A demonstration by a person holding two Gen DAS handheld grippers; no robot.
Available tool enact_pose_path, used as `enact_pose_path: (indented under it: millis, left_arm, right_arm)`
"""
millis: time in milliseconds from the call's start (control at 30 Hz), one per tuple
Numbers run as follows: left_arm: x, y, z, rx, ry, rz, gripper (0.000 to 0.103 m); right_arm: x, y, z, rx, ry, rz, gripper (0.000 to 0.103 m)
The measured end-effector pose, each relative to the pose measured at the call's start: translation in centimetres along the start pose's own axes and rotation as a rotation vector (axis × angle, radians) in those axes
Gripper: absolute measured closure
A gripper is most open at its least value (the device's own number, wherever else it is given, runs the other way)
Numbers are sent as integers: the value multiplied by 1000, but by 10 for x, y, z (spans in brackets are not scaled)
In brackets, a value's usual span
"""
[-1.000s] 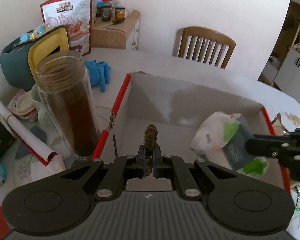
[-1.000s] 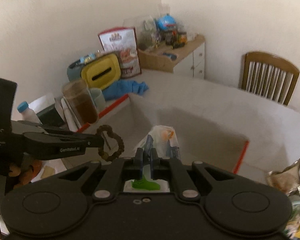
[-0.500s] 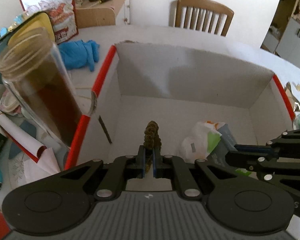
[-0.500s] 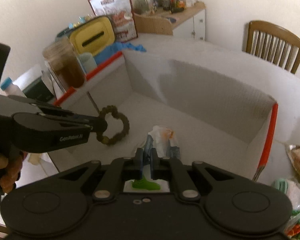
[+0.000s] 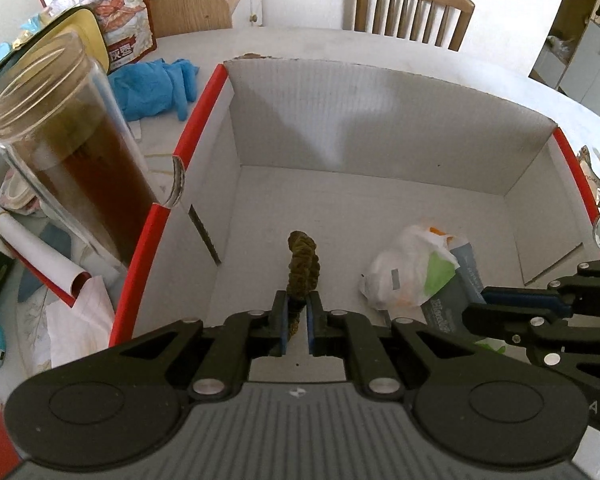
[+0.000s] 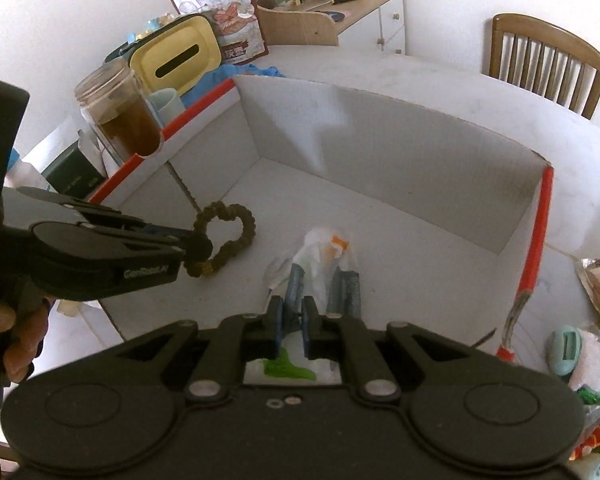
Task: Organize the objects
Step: 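Carry both into the cardboard box and open both grippers to drop them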
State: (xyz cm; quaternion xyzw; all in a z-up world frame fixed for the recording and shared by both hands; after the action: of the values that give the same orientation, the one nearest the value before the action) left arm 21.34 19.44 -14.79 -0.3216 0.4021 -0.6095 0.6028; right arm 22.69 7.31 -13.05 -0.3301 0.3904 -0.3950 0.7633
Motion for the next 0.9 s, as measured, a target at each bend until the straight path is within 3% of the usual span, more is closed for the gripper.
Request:
enact_pose_path:
  millis: [267, 667, 900]
  left_arm:
    - [3, -16, -1, 30, -2, 10, 94]
    - [17, -64, 7, 157, 18, 21, 94]
    - [38, -91, 10, 223, 39, 5, 94]
  right_arm:
    - [1, -16, 0, 30, 2, 29, 87]
    - [7, -60, 0, 132, -13, 44, 76]
    - [15, -93, -3, 201, -20, 66, 60]
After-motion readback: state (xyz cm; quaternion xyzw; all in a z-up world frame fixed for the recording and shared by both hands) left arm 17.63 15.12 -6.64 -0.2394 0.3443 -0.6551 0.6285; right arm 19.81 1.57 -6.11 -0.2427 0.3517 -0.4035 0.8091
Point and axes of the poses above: each gripper's, at about its wrist camera, not at the fingertips, and y roughly the way its jaws point, x to its right, z to its top, the point moved 8 cm from there along y, roughly the way its jaws point, and after that the axes turned 12 degrees about y, right-handed, at the moved point
